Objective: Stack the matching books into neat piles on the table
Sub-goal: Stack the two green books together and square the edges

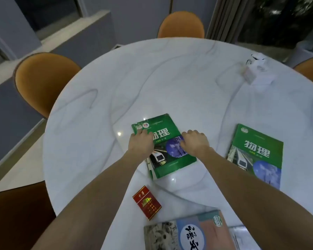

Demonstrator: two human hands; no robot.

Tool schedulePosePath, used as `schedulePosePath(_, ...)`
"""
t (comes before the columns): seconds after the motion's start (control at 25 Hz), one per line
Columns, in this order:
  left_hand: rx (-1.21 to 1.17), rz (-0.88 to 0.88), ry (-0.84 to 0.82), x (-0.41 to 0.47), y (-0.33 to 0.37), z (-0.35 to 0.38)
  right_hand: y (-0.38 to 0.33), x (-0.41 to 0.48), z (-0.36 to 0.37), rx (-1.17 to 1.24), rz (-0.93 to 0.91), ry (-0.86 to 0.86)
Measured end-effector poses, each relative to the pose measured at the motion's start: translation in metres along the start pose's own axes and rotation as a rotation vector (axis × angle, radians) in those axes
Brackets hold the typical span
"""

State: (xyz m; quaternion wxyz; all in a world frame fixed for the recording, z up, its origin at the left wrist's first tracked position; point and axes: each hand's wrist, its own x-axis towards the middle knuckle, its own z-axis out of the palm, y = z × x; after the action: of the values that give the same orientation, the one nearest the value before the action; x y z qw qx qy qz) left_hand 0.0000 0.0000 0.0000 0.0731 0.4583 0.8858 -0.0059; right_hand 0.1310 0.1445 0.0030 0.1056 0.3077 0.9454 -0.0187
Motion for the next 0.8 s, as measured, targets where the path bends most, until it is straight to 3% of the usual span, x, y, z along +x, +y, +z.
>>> schedulePosePath(0.2,-0.139,-0.137,-0.035,0.004,-0.006,0.030,0.002,0.017,0.023,0.128,0.091,-0.056)
schedulePosePath(0.44,-0.513,-0.412,0.020,0.008,0.009,0.045,-0.002,0.039,0.039,0.508,0.312,-0.122)
schedulePosePath(0.8,-0.994,-0.914,0.040,0.034,0.000,0.050,0.004,0.056,0.047,0.640,0.470,-0.177)
